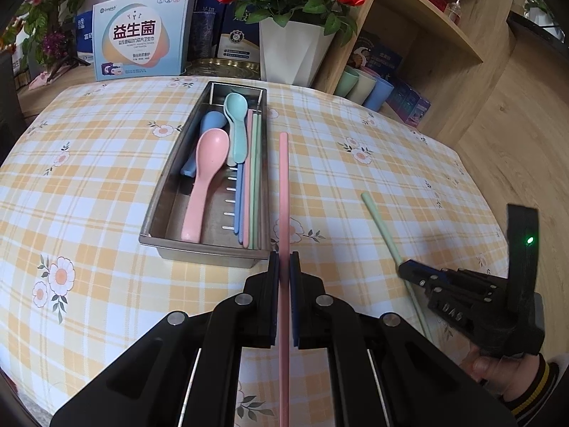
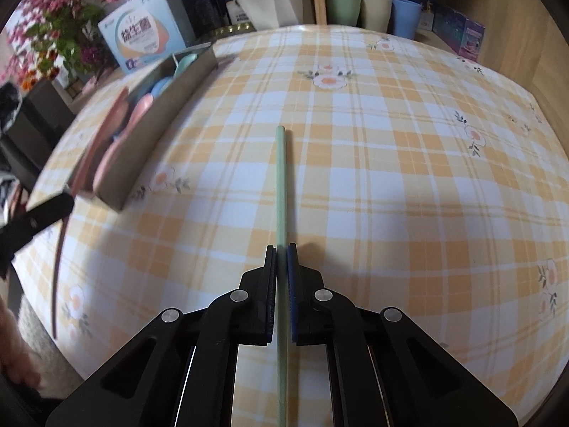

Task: Organize utensils
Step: 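Lower the pink chopstick into the tray, open the left tool while the right holds the green chopstick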

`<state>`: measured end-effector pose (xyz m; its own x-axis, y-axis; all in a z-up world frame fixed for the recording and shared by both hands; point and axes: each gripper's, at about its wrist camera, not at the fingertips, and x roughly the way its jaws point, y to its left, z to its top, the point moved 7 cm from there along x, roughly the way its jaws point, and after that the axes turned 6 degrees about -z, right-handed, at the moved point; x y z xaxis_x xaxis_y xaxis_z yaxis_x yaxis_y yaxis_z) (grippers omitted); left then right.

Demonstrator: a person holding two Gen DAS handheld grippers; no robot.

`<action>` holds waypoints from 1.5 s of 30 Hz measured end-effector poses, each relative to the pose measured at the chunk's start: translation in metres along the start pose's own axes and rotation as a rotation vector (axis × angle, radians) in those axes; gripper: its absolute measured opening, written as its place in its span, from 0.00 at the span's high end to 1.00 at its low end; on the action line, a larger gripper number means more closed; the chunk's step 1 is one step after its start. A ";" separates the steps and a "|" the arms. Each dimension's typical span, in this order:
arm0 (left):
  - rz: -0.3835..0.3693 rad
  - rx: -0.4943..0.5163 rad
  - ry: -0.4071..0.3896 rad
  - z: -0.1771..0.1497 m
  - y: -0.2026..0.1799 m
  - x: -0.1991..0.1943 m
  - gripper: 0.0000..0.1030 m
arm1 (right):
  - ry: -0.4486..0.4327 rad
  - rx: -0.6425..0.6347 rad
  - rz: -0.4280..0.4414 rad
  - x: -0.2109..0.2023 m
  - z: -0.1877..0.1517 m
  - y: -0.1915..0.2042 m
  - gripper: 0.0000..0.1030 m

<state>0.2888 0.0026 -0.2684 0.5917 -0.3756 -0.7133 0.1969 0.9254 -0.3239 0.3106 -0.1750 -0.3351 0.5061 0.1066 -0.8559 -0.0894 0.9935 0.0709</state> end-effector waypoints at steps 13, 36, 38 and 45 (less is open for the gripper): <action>0.006 -0.004 0.001 0.006 0.003 -0.005 0.95 | -0.067 0.088 0.072 -0.016 0.018 -0.005 0.95; -0.069 -0.097 0.156 0.128 0.044 0.078 0.95 | -0.121 0.304 0.138 -0.021 0.023 -0.070 0.94; -0.025 -0.065 0.186 0.124 0.048 0.094 0.95 | -0.119 0.319 0.135 -0.020 0.022 -0.077 0.94; 0.014 -0.057 0.220 0.117 0.059 0.114 0.94 | -0.111 0.341 0.125 -0.017 0.022 -0.089 0.94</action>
<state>0.4592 0.0207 -0.2965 0.4083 -0.3706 -0.8342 0.1419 0.9285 -0.3431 0.3287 -0.2641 -0.3153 0.6008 0.2126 -0.7706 0.1251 0.9271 0.3533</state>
